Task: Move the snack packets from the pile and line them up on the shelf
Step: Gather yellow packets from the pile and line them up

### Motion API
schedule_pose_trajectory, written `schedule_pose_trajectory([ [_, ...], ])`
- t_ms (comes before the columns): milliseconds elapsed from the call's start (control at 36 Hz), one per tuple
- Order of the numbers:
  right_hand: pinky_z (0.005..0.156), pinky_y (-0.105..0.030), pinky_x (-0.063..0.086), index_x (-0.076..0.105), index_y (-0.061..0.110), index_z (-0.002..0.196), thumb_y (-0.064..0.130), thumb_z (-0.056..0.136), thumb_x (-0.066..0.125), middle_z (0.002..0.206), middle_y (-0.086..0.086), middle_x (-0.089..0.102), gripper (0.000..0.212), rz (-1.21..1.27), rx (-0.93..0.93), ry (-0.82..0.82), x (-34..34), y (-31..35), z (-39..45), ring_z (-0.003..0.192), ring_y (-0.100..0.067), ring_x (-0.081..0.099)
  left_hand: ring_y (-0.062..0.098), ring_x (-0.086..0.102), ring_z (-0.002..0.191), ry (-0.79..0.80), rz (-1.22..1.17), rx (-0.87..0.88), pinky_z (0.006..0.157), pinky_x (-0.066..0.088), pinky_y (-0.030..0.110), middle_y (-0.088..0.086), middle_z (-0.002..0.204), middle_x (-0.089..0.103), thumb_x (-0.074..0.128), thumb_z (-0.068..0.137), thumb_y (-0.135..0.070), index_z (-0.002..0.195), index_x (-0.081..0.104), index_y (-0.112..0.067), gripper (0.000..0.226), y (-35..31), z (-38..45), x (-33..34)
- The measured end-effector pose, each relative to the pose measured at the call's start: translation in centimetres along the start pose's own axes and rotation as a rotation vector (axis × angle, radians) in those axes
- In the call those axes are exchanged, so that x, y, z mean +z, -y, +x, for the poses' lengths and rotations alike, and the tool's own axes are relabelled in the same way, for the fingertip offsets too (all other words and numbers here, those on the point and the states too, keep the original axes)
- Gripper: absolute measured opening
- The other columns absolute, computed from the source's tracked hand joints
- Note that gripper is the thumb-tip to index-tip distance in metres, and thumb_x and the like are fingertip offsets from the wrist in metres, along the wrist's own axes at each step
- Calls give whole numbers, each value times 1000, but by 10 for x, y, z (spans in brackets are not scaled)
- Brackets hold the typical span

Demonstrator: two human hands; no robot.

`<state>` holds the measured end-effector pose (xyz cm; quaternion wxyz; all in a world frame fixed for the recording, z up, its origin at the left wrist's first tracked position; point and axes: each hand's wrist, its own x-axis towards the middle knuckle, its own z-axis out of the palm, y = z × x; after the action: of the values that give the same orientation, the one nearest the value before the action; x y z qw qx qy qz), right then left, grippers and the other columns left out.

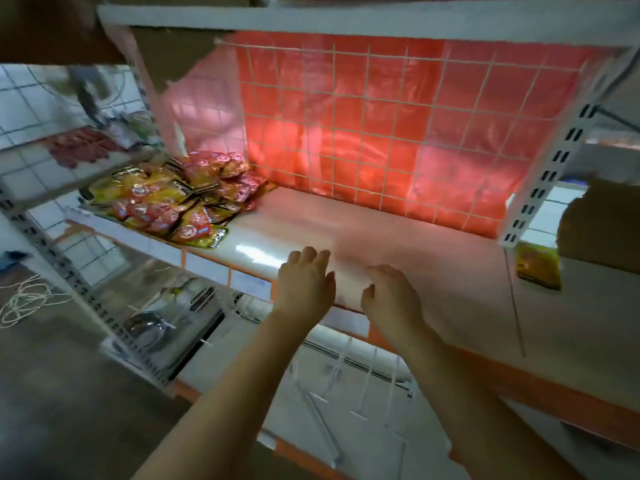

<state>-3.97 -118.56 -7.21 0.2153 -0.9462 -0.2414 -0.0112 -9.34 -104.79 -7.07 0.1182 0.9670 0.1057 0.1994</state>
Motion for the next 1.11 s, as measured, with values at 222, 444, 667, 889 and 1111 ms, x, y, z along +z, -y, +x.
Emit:
schedule_pose_trajectory([
  [222, 103, -28, 33, 46, 17, 137, 12, 94, 43, 142, -1, 44, 43, 21, -85, 47, 48, 88, 60, 128, -20, 40, 42, 60, 81, -61, 35, -59, 63, 52, 44, 20, 89, 65, 51, 76, -21, 104, 66, 2, 39, 116, 18, -19],
  [444, 100, -31, 35, 50, 17, 133, 12, 92, 43, 134, -7, 53, 42, 90, -88, 40, 105, 163, 150, 123, -25, 46, 41, 53, 99, -94, 67, -94, 73, 45, 43, 21, 108, 60, 57, 86, -16, 114, 60, -3, 31, 225, 69, -30],
  [667, 94, -37, 40, 60, 7, 123, 6, 85, 49, 124, -11, 58, 39, 282, -101, -132, 142, 242, 234, 114, -31, 50, 42, 51, 107, -87, 122, -221, 86, 44, 46, 21, 118, 57, 63, 80, -13, 123, 56, -1, 45, 322, 120, -58],
  [889, 102, -37, 35, 46, 11, 134, 39, 98, 41, 123, -11, 55, 46, 358, 2, -55, 154, 294, 290, 118, -27, 48, 25, 37, 123, 140, 1, -336, 97, 37, 33, 6, 134, 43, 69, 81, -37, 137, 41, -16, 66, 369, 145, -66],
  [1111, 102, -35, 34, 36, 13, 140, 39, 86, 62, 125, -8, 52, 65, 217, 141, 8, 162, 310, 292, 122, -26, 44, 25, 44, 116, 321, -104, -351, 95, 40, 34, 10, 123, 48, 77, 71, -44, 123, 48, -12, 67, 388, 148, -74],
])
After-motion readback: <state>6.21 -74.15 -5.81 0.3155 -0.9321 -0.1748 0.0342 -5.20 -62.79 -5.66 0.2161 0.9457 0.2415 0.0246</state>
